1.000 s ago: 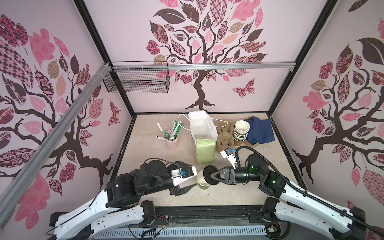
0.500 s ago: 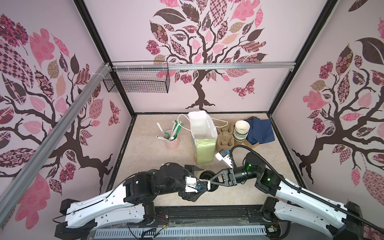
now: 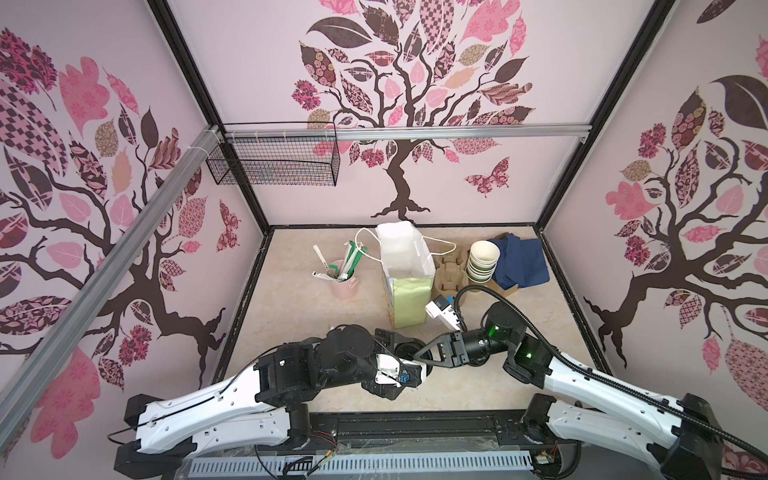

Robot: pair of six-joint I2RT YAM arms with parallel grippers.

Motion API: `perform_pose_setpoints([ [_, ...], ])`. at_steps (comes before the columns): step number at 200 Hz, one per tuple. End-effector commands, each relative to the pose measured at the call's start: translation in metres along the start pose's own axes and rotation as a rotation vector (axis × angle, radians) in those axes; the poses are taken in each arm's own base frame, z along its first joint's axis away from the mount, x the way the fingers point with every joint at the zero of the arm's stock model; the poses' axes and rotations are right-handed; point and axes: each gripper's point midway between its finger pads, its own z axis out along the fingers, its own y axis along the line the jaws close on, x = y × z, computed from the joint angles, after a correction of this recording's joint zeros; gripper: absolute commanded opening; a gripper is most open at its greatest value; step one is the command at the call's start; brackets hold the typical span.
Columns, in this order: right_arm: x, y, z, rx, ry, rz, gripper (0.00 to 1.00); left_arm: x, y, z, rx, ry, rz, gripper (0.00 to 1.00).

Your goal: Pack the takeout coffee

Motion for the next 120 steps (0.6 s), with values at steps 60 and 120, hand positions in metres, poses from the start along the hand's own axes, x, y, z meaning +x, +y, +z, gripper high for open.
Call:
perform_pose_setpoints([
  [60,-0.0067,0.0171,0.0029,-0.067,0.003,-0.004,0.00,0.0136,-0.0070,0.0085,0.017,0.057,0.044,0.77],
  [120,-0.0114,0.0176,0.0044,-0.078,-0.013,0.011,0.00,0.0157,-0.0026,0.0043,-0.014,0.059,0.076,0.71],
])
